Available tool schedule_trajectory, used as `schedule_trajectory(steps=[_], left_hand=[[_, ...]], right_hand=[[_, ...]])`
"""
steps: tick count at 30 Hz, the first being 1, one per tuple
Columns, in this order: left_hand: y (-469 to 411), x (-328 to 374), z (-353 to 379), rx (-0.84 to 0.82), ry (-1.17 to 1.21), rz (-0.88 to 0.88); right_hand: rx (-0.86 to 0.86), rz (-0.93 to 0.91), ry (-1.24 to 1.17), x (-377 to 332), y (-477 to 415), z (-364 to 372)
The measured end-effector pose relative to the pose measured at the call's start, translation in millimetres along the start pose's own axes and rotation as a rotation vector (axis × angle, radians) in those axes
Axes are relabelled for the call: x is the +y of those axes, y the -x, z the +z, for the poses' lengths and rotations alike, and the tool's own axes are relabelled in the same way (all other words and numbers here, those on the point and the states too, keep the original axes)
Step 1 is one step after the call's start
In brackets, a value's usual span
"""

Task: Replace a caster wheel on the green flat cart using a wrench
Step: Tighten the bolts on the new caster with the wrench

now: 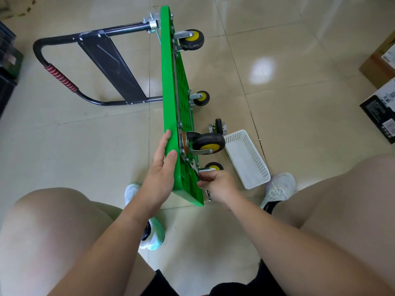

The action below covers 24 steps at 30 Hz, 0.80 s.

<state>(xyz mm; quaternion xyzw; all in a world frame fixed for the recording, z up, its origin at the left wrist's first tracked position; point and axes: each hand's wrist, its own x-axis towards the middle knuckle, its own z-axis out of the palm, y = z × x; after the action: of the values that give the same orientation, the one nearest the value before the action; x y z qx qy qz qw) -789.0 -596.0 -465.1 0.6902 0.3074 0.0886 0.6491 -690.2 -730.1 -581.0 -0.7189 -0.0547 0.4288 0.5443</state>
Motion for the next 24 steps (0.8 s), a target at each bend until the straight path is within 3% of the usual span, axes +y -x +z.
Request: schedule_trajectory(steps=[19, 24], left_hand=[[2, -3, -5, -0.029, -0.047, 0.012], [1, -2, -5, -0.023, -0.053, 0.004]], right_hand=[[-0.038, -0.006, -0.094, 19, -40, 20], [-0.072, -0.02, -0.026, 17, -41, 12]])
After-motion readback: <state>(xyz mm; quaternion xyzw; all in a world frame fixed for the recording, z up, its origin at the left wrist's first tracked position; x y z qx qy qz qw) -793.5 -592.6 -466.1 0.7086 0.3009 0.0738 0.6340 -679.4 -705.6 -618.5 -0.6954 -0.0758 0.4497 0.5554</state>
